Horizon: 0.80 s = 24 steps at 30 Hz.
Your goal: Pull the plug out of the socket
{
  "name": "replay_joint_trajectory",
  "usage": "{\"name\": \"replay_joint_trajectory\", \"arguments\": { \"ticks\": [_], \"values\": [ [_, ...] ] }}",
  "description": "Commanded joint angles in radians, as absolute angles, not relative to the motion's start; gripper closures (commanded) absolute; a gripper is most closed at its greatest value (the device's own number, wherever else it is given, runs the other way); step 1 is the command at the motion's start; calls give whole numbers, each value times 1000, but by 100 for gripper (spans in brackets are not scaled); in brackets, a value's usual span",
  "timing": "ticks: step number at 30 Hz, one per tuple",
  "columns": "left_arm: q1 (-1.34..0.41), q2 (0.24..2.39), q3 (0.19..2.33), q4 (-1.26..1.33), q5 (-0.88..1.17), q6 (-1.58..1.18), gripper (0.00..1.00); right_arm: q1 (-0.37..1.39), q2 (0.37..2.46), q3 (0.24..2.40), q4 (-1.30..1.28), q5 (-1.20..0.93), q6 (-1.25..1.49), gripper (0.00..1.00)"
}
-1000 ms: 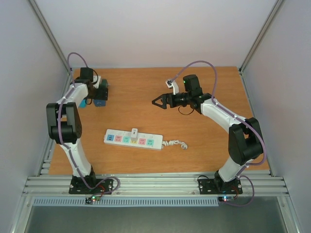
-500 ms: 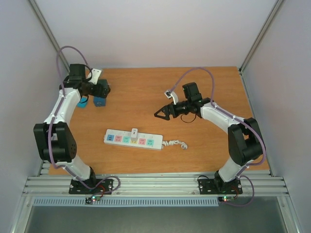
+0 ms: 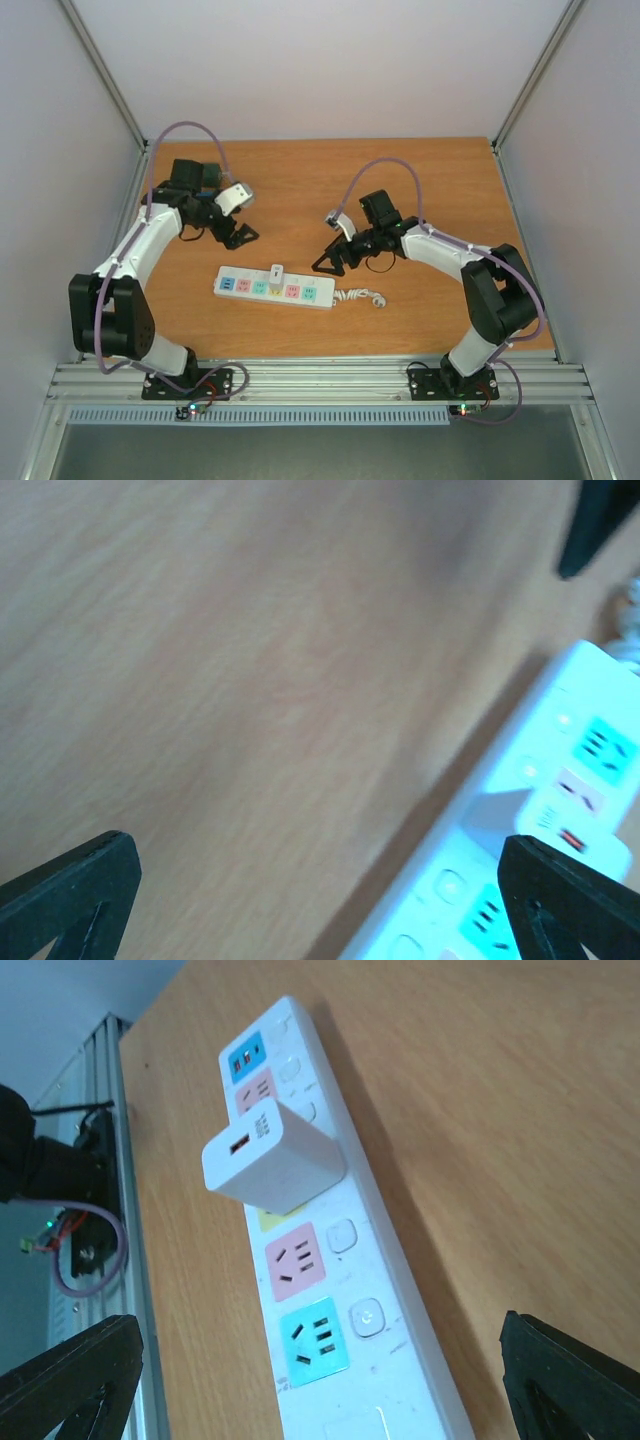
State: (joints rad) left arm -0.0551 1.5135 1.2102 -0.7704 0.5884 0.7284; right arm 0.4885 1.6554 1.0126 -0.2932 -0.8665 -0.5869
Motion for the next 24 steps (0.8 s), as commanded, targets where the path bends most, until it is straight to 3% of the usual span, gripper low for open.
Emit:
{"name": "replay_joint_trajectory", "arguments": {
  "ticks": [1, 8, 24],
  "values": [
    [-99, 1452, 1138, -825, 700, 955, 0, 555, 1630, 979, -251, -789, -665, 2],
    [-114, 1423, 1060, -892, 806, 1188, 0, 641, 1635, 915, -194, -682, -743, 2],
    [-141, 1411, 958, -860, 843, 1332, 3, 732, 1675, 817, -21, -495, -857, 3]
  ]
}}
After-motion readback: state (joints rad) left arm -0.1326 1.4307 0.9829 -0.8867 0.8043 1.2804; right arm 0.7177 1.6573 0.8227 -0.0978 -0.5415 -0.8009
